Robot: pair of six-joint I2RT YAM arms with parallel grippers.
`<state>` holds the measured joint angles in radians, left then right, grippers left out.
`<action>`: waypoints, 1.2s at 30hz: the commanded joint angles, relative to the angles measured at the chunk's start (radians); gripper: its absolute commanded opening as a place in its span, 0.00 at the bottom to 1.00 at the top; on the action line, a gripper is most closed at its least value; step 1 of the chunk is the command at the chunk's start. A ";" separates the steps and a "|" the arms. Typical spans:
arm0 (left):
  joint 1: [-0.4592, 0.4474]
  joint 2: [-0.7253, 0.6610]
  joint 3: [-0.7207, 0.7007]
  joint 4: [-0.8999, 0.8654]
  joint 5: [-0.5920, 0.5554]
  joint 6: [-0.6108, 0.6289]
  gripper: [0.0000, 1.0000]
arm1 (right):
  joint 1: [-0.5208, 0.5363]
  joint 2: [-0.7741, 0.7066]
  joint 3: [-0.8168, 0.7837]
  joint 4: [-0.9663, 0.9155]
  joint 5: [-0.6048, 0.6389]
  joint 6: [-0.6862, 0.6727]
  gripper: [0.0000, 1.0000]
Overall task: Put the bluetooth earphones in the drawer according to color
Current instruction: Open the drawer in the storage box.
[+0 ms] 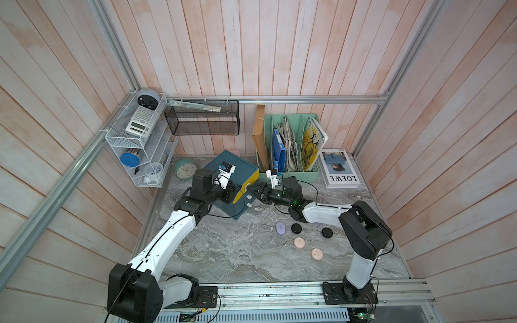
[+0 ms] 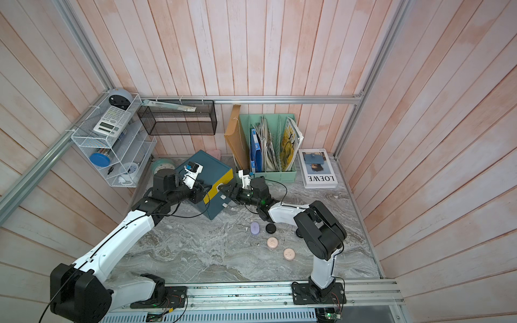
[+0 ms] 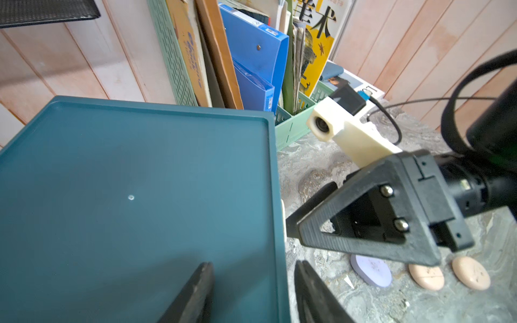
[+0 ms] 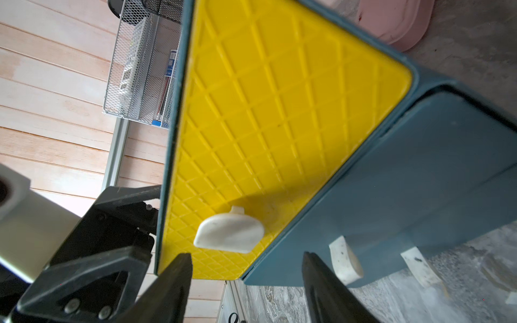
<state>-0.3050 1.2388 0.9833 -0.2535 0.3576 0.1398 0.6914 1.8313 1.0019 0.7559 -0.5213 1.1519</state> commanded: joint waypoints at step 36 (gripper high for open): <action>-0.025 0.033 -0.018 -0.131 -0.226 0.112 0.54 | 0.009 0.046 0.132 -0.114 -0.026 0.104 0.59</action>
<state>-0.3416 1.2327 0.9791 -0.2718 0.1921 0.2516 0.6922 1.8545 1.1122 0.6445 -0.5373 1.2388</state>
